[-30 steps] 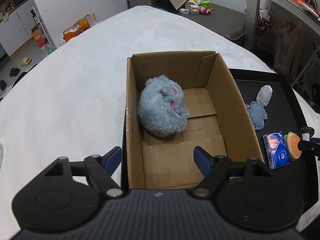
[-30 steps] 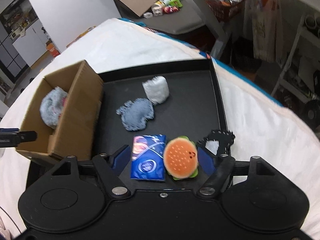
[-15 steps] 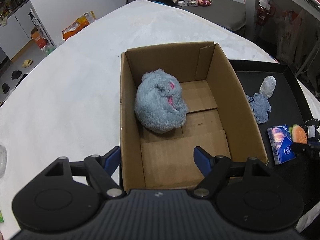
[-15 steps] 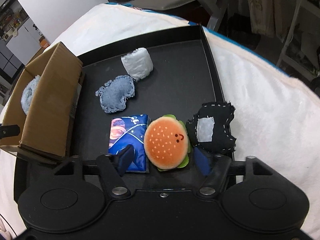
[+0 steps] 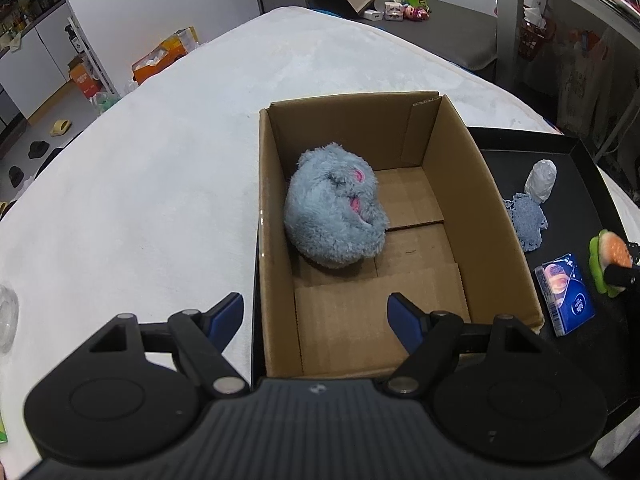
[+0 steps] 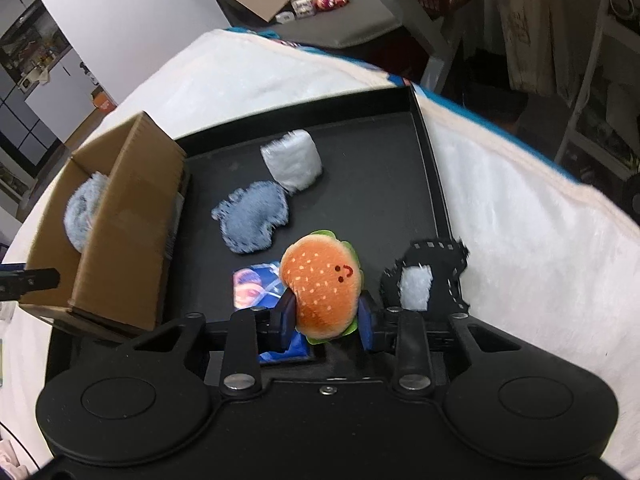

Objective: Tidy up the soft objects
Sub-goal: 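Grasp the hamburger plush with the right gripper, then carry the hamburger plush into the cardboard box with the right gripper, then open the right gripper to release the hamburger and withdraw, then grasp the blue Vinda tissue pack with the right gripper, then lift the tissue pack and lower it into the cardboard box with the right gripper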

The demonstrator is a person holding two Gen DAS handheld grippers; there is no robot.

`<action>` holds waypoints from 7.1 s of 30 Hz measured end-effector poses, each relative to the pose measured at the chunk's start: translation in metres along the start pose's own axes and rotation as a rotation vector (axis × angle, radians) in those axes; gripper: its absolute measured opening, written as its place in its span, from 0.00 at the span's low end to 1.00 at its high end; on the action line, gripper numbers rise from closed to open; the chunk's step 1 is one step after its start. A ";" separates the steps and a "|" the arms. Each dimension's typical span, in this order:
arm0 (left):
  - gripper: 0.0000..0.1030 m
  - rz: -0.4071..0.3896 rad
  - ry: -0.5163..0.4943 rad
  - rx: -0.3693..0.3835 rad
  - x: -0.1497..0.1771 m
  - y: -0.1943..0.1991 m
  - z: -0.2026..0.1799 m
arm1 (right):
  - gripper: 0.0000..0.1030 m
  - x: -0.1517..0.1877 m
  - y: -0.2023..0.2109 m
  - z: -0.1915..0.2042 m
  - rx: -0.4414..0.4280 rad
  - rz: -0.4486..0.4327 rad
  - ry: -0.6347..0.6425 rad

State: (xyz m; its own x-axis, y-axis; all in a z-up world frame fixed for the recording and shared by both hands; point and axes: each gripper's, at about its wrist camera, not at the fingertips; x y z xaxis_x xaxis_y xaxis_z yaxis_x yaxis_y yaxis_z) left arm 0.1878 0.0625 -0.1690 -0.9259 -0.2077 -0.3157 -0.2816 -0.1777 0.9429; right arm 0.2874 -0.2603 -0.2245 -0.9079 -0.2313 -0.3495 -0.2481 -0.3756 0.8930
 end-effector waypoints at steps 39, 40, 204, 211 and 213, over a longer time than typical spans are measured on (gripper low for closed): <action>0.12 -0.091 0.044 0.137 0.011 -0.017 0.050 | 0.30 -0.057 0.021 0.162 0.018 -0.109 0.381; 0.11 -0.093 0.041 0.136 0.010 -0.017 0.050 | 0.30 -0.058 0.019 0.166 0.021 -0.107 0.397; 0.74 -0.036 0.000 -0.016 0.002 -0.005 0.006 | 0.49 -0.021 0.017 0.103 0.119 -0.100 0.332; 0.74 -0.059 0.002 0.022 0.005 -0.003 0.014 | 0.49 -0.029 0.037 0.124 0.111 -0.158 0.374; 0.74 -0.070 -0.006 0.026 0.007 -0.002 0.015 | 0.49 -0.032 0.040 0.130 0.112 -0.168 0.384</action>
State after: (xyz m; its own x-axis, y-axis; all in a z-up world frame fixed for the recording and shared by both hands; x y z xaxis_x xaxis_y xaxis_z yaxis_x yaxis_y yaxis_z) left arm 0.1785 0.0759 -0.1717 -0.9052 -0.1898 -0.3803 -0.3521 -0.1666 0.9210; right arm 0.2624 -0.1510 -0.1408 -0.6653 -0.5002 -0.5543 -0.4364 -0.3418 0.8323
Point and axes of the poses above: each gripper's, at about its wrist camera, not at the fingertips, and y roughly against the way its jaws point, z to its left, x to its underside, and after that the axes turned 10 degrees about z, right-handed
